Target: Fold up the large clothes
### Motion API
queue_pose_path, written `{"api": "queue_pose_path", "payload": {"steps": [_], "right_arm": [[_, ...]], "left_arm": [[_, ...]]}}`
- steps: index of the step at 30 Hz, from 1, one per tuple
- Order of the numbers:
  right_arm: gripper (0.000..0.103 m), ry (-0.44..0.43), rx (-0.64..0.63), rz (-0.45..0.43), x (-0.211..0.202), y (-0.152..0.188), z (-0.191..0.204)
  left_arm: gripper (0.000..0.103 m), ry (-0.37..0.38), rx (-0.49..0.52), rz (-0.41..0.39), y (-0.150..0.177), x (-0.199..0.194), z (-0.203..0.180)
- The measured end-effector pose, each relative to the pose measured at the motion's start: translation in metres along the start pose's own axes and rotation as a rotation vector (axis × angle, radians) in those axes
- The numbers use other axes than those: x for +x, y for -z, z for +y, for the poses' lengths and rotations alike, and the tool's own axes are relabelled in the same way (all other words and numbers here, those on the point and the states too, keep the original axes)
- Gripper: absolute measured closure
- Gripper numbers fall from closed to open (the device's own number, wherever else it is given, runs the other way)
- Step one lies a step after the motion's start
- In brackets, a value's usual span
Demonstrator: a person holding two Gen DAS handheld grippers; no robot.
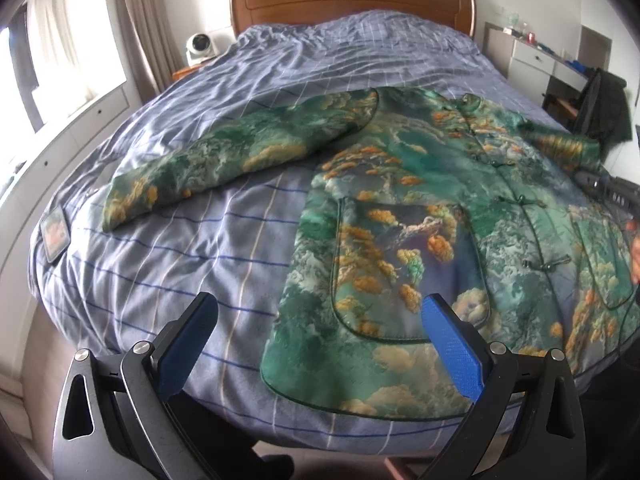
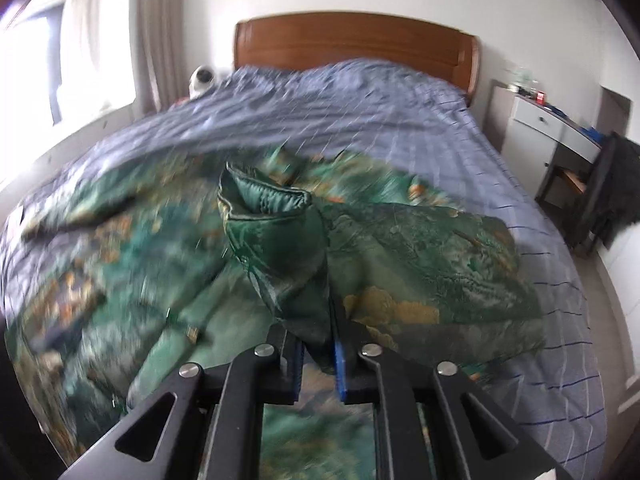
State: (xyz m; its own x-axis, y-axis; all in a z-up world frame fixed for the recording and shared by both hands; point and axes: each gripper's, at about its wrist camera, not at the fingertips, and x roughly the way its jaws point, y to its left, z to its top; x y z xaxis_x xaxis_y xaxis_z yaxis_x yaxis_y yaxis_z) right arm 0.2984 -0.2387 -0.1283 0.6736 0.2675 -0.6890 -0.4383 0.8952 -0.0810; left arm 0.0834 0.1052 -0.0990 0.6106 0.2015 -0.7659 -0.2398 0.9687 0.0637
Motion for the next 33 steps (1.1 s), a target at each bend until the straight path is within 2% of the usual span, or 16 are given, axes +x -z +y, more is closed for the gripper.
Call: {"api": "queue_pose_path", "payload": {"steps": [1,3,4,5,10,12,14,19,21,24,28,33], "right_arm": [[0.087,0.002,-0.022,0.016,0.001,0.006,0.007],[0.072,-0.015,-0.047,0.045,0.004,0.015,0.012],[0.059,-0.027,-0.056,0.056,0.004,0.019,0.014],[0.051,-0.029,-0.062,0.062,0.002,0.022,0.016],[0.049,-0.044,-0.071,0.077,-0.008,0.040,0.027],[0.049,-0.043,-0.043,0.064,-0.021,0.047,0.026],[0.049,-0.038,-0.002,0.043,-0.038,0.053,0.021],[0.045,-0.018,0.112,-0.020,-0.082,0.071,0.002],[0.045,-0.010,0.131,-0.037,-0.094,0.078,-0.002],[0.045,0.016,0.136,-0.050,-0.110,0.087,-0.006],[0.044,0.049,0.118,-0.055,-0.124,0.096,-0.005],[0.044,0.051,0.125,-0.069,-0.131,0.097,-0.001]], "left_arm": [[0.001,0.001,0.003,0.004,0.000,0.001,-0.001],[0.001,0.005,0.011,0.010,0.000,0.003,-0.004],[0.001,0.007,0.017,0.011,0.000,0.003,-0.005],[0.001,0.007,0.025,0.012,0.000,0.004,-0.007],[0.001,0.029,0.063,0.009,-0.007,0.005,-0.016],[0.001,0.078,0.075,0.001,-0.016,0.005,-0.022],[0.001,0.148,0.079,0.004,-0.028,0.006,-0.029],[0.001,0.432,0.122,0.074,-0.067,0.018,-0.080],[0.001,0.479,0.150,0.097,-0.077,0.023,-0.107],[0.001,0.512,0.196,0.108,-0.087,0.028,-0.145],[0.001,0.562,0.216,0.134,-0.085,0.029,-0.176],[0.001,0.553,0.243,0.160,-0.074,0.033,-0.182]]}}
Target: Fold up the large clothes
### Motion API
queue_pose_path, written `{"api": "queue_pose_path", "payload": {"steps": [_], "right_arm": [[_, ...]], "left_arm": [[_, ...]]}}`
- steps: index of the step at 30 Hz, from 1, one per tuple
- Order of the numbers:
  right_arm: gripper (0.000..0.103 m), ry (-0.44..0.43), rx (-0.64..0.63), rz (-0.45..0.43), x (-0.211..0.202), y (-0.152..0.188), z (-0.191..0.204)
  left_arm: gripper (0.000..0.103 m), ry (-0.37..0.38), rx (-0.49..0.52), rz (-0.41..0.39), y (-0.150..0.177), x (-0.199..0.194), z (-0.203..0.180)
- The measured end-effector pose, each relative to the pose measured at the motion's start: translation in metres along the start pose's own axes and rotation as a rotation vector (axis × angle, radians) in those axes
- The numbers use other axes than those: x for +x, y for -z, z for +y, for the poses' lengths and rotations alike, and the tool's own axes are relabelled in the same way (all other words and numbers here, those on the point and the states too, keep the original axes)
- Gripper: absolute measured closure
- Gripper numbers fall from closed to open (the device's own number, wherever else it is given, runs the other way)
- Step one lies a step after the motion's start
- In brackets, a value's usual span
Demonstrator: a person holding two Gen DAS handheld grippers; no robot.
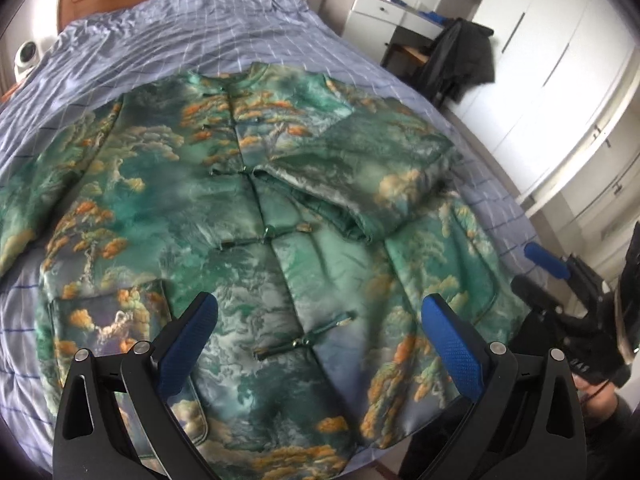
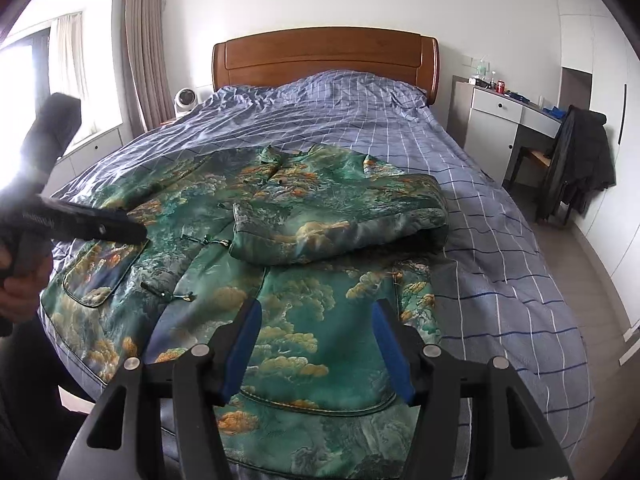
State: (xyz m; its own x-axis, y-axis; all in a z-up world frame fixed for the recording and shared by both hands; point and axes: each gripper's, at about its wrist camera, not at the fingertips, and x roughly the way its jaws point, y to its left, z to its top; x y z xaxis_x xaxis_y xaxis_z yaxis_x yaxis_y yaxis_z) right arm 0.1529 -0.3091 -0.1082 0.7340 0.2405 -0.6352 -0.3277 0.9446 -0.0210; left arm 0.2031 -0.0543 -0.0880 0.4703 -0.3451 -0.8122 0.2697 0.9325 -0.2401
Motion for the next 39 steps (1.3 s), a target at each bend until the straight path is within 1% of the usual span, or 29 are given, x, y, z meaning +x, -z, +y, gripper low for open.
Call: {"api": "queue_pose_path", "payload": {"steps": [4,10,20,23,25,27,30,33,35,36,38,39], "right_arm": [[0.044,-0.026,0.028,0.003,0.005,0.000,0.003],[0.044,-0.049,0.031,0.005,0.009,0.001,0.013],[0.044,-0.053,0.059,0.017,0.009,0.005,0.009],[0.044,-0.048,0.065,0.018,0.008,0.005,0.007],[0.044,-0.046,0.070,0.015,0.007,0.005,0.006],[0.044,-0.042,0.078,0.004,0.003,0.004,0.004],[0.044,-0.043,0.094,-0.005,0.001,0.005,0.000],[0.044,-0.045,0.110,-0.003,0.002,0.007,-0.005],[0.044,-0.045,0.118,0.001,0.004,0.008,-0.007],[0.044,-0.045,0.123,0.002,0.004,0.008,-0.009],[0.044,-0.045,0.131,-0.001,0.003,0.008,-0.011],[0.044,-0.044,0.134,-0.004,0.001,0.009,-0.012]], "left_arm": [[0.001,-0.020,-0.021,0.011,0.006,0.000,0.008],[0.001,-0.017,-0.058,0.013,0.005,0.001,0.017],[0.001,-0.006,-0.032,0.034,0.000,0.009,0.011],[0.001,0.015,-0.053,0.014,-0.013,0.003,0.018],[0.001,0.066,-0.109,-0.007,-0.028,-0.001,0.030],[0.001,0.110,-0.148,-0.009,-0.038,0.000,0.036],[0.002,0.185,-0.161,0.029,-0.052,0.015,0.035],[0.006,0.216,-0.154,0.085,-0.061,0.043,0.025],[0.022,0.244,-0.156,0.127,-0.068,0.062,0.017],[0.023,0.262,-0.153,0.153,-0.072,0.075,0.012],[0.023,0.257,-0.143,0.179,-0.077,0.092,0.004],[0.023,0.222,-0.142,0.197,-0.080,0.103,0.001]]}}
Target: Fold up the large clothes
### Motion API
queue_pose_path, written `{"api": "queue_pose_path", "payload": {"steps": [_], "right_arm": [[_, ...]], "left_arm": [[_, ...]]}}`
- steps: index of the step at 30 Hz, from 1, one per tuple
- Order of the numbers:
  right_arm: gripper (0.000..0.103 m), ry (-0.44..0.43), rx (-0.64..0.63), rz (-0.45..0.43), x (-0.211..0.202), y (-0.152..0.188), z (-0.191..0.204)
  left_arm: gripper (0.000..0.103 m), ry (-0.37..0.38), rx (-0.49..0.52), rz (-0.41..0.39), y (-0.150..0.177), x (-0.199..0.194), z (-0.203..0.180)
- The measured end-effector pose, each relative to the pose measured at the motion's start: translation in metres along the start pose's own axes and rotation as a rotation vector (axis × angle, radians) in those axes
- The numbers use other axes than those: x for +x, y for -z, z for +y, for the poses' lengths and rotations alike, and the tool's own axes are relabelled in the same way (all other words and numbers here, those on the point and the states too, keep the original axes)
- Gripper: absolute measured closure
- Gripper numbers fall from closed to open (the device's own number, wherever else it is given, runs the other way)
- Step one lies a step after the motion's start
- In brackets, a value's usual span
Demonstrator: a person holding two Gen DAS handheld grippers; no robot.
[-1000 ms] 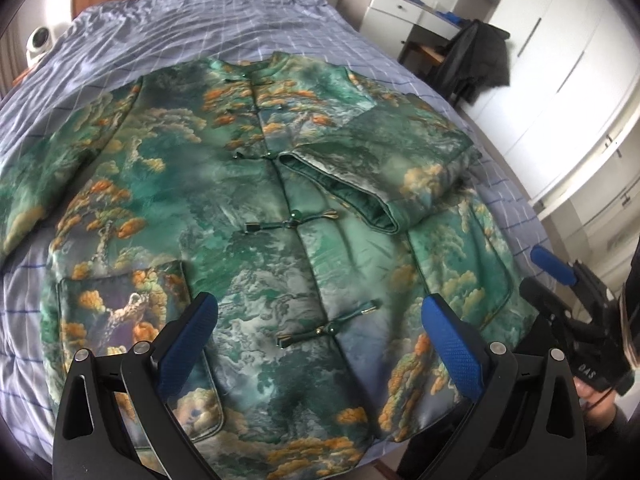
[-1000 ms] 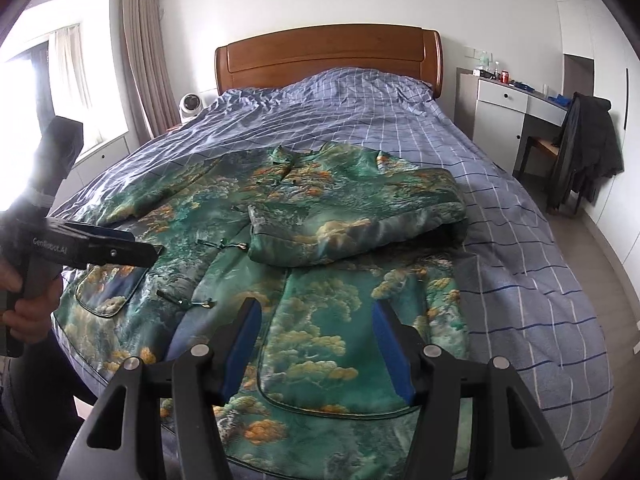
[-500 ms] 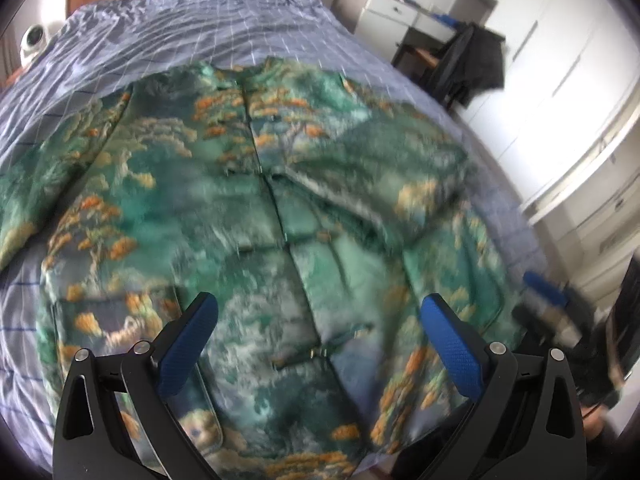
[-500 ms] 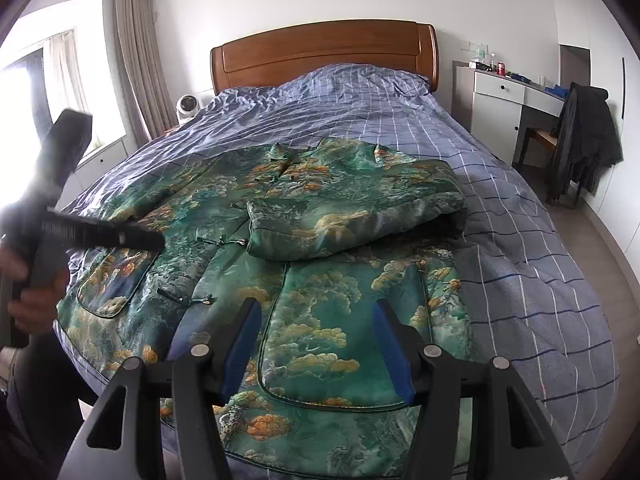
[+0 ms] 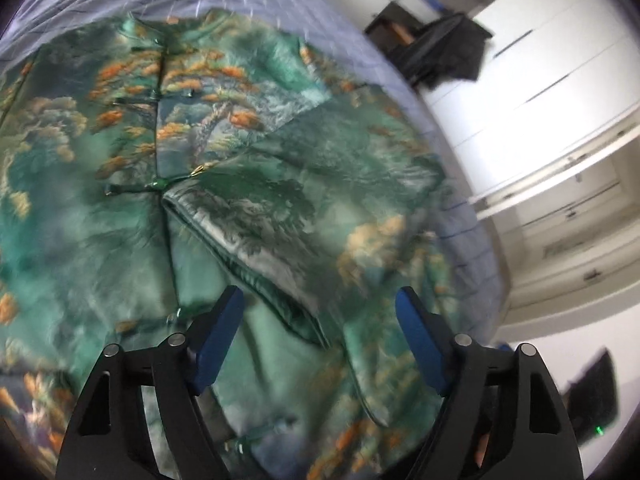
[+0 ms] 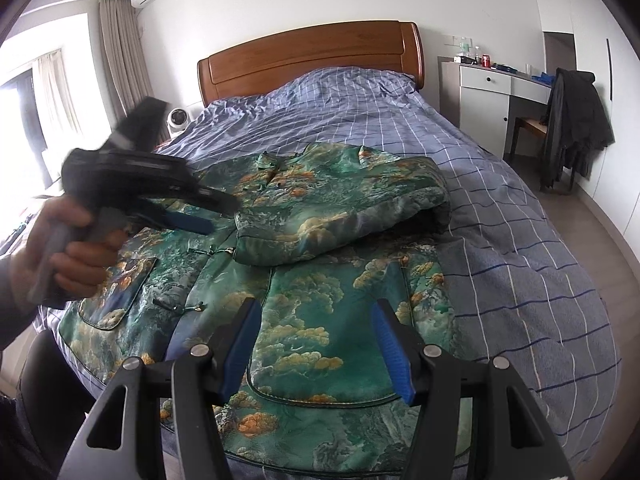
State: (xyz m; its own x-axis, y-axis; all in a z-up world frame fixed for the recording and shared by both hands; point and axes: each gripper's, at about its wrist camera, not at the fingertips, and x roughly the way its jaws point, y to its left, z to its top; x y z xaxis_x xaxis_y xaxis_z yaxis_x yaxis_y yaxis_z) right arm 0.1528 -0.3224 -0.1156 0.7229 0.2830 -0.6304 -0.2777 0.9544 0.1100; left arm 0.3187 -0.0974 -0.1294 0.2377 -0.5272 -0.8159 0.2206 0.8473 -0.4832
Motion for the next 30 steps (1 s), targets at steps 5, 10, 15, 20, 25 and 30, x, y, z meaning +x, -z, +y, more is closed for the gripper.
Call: {"api": "queue_pose_path", "payload": {"steps": [5,10,15,20,25,30], "right_arm": [[0.044,0.011,0.007,-0.012,-0.006,0.001,-0.006],[0.044,0.030,0.023,-0.019,-0.007,-0.005,-0.021],[0.044,0.059,-0.005,-0.038,-0.001,-0.023,-0.037],[0.044,0.093,-0.055,-0.045,0.022,-0.055,-0.056],[0.044,0.088,-0.018,-0.084,0.039,-0.093,-0.076],[0.044,0.077,-0.065,-0.029,0.083,-0.114,-0.082]], "left_arm": [[0.065,-0.067,-0.047,0.039,-0.010,0.028,0.006],[0.096,-0.051,-0.059,-0.011,-0.024,0.021,0.012],[0.096,-0.085,-0.007,-0.141,-0.058,-0.011,0.014],[0.097,-0.196,0.077,-0.289,-0.081,-0.036,0.014],[0.097,-0.252,0.219,-0.418,-0.068,-0.056,-0.002],[0.097,-0.324,0.128,-0.216,-0.076,0.009,0.048]]}}
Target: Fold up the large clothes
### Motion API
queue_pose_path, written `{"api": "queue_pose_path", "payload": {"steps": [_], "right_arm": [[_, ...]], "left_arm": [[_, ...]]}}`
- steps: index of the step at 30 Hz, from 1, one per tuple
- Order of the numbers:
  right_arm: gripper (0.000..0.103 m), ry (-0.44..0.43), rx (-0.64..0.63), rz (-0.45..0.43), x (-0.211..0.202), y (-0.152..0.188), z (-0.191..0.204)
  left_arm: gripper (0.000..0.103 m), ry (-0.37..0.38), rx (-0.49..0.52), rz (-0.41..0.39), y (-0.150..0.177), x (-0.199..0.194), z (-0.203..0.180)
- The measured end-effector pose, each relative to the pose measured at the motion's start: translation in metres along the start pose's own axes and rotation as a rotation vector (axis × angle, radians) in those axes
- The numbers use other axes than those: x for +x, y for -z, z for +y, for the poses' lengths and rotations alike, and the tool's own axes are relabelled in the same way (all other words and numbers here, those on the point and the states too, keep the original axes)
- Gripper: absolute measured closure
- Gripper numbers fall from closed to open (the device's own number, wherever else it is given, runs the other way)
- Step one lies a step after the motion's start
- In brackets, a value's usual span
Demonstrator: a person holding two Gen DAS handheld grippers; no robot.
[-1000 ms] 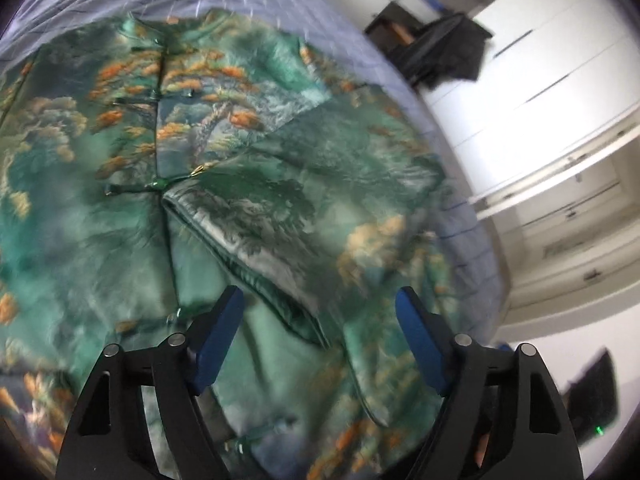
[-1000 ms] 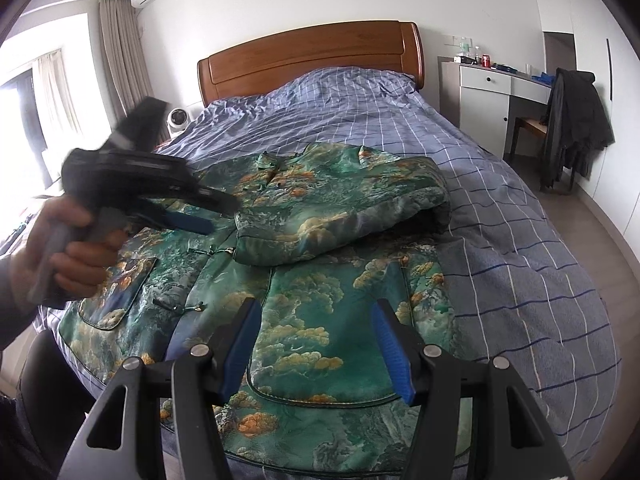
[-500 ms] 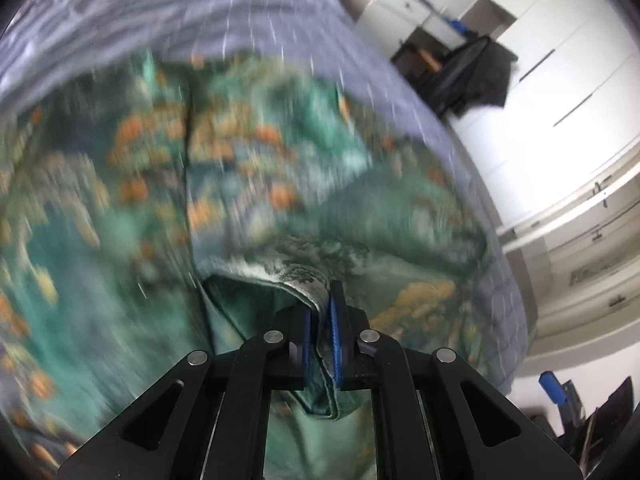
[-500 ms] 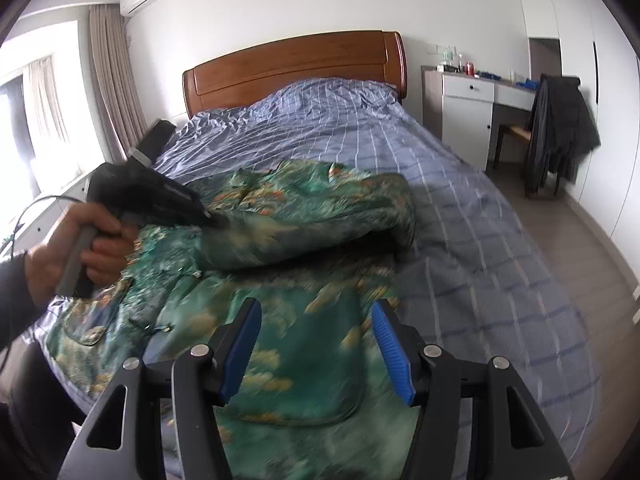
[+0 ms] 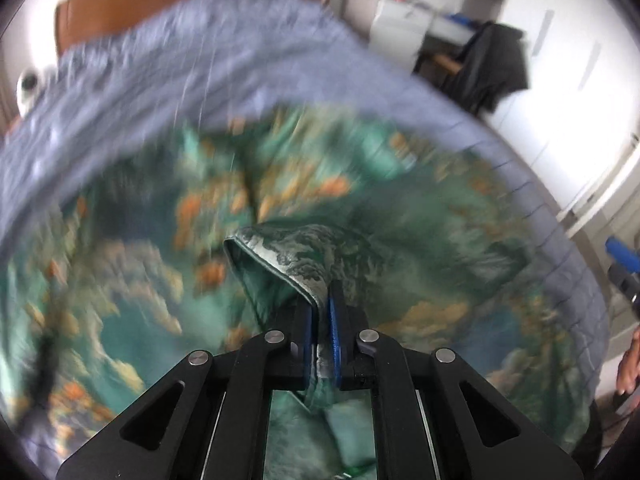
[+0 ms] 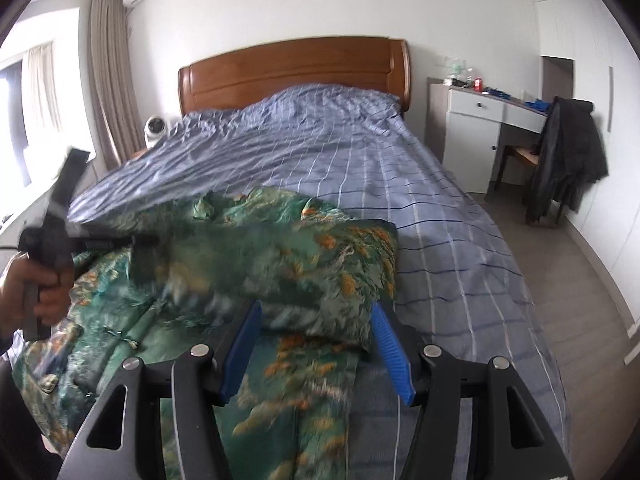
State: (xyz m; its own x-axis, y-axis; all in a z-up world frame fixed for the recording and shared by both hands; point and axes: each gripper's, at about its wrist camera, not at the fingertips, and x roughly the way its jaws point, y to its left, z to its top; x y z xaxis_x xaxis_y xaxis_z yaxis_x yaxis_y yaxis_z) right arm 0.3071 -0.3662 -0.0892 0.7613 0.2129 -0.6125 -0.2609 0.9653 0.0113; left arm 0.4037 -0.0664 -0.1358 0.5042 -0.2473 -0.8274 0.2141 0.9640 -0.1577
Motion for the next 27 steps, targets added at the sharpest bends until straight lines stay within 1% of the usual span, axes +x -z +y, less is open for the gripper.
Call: {"api": "queue_pose_path", "payload": {"steps": [2,5,6,7,8,10,11,13,14,16,17,19,21,25,27], "right_arm": [[0.044,-0.014,-0.008,0.036,0.023,-0.009,-0.004],[0.046,-0.026,-0.009,0.110,0.067,-0.028,-0.016],[0.050,-0.034,-0.003,0.138,0.084,-0.036,-0.022],[0.064,-0.040,0.013,0.162,0.102,-0.044,-0.028],[0.068,-0.042,0.033,0.178,0.114,-0.050,-0.034],[0.068,-0.056,0.100,0.200,0.147,-0.062,-0.046],[0.069,-0.063,0.123,0.203,0.159,-0.064,-0.050],[0.069,-0.079,0.150,0.211,0.184,-0.067,-0.050],[0.069,-0.088,0.156,0.241,0.201,-0.065,-0.049],[0.069,-0.098,0.186,0.362,0.238,-0.050,-0.050],[0.070,-0.098,0.190,0.394,0.246,-0.046,-0.050],[0.071,-0.088,0.174,0.386,0.245,-0.045,-0.047],[0.071,-0.093,0.170,0.387,0.233,-0.046,-0.045],[0.071,-0.132,0.128,0.405,0.189,-0.031,-0.038],[0.071,-0.151,0.116,0.416,0.161,-0.019,-0.033]], "left_arm": [[0.096,0.005,-0.045,0.014,0.004,0.009,0.013],[0.096,0.014,-0.062,-0.012,0.004,0.007,0.021],[0.096,0.012,-0.059,-0.017,0.004,0.006,0.021],[0.096,0.011,-0.059,-0.017,0.005,0.006,0.020],[0.096,0.011,-0.062,-0.014,0.009,0.008,0.017],[0.095,0.006,-0.065,-0.001,0.017,0.012,0.017],[0.095,0.002,-0.064,0.005,0.021,0.009,0.016],[0.094,-0.007,-0.059,0.019,0.026,0.017,0.016],[0.093,-0.012,-0.054,0.021,0.029,0.019,0.015],[0.093,-0.019,-0.046,0.019,0.030,0.021,0.013],[0.093,-0.021,-0.045,0.018,0.029,0.021,0.013],[0.093,-0.021,-0.043,0.017,0.029,0.021,0.013],[0.093,-0.016,-0.046,0.016,0.029,0.020,0.014],[0.093,-0.020,-0.045,0.010,0.030,0.021,0.013],[0.092,-0.029,-0.040,0.007,0.030,0.022,0.012]]}}
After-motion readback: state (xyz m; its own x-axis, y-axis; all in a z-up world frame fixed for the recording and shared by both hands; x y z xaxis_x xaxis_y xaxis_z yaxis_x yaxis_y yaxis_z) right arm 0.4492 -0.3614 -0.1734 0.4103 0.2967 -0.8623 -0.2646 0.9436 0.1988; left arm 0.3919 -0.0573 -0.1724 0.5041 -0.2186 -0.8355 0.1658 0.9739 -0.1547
